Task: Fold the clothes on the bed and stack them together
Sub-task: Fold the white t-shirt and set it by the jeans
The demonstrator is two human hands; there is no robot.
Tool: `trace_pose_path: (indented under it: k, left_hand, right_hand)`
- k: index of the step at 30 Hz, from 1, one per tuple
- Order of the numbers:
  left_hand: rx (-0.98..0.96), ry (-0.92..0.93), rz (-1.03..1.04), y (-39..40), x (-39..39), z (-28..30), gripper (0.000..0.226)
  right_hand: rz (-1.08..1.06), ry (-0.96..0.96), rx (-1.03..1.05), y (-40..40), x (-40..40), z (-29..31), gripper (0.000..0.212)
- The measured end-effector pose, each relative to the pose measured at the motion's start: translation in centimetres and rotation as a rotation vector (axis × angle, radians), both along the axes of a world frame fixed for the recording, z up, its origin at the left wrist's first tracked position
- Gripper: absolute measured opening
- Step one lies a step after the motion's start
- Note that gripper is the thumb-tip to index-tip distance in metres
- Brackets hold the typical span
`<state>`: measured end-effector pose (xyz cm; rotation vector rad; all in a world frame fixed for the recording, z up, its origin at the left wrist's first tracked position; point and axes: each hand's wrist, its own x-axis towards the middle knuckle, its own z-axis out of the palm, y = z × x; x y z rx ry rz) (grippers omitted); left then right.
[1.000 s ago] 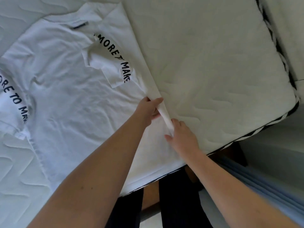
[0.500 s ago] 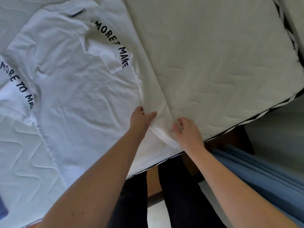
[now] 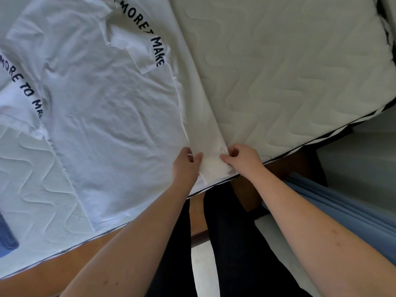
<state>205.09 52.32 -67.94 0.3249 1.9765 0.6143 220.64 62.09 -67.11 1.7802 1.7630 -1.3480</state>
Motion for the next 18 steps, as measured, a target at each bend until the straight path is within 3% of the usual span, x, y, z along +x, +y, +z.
trace_pose_path:
  k: [3,7,10,13,16,18]
  left_hand:
    - [-0.043,0.008,0.035,-0.5,0.3,0.2,0.011]
    - [-0.057,-0.127,0.022,-0.9,0.6,0.2,0.028]
    - [-0.06,-0.215,0.027,-1.3,0.6,0.4,0.027]
    - [-0.02,-0.432,0.207,-1.2,0.8,1.6,0.022]
    - [0.055,-0.602,0.309,-0.9,1.0,2.8,0.02]
    - [0.097,-0.671,0.331,-0.5,1.2,3.6,0.018]
  right_hand:
    - [-0.079,0.014,0.042,-0.9,0.0,-0.1,0.023]
    - [-0.152,0.12,-0.072,-1.5,0.7,-0.4,0.02]
    - [-0.059,0.277,-0.177,-2.2,1.8,0.3,0.044]
    - [-0.013,0.443,-0.204,-3.5,2.7,0.7,0.072]
    - [-0.157,0.389,-0.075,-4.8,2.2,0.6,0.075]
    - [-0.263,0.294,0.034,-5.6,1.2,0.6,0.064]
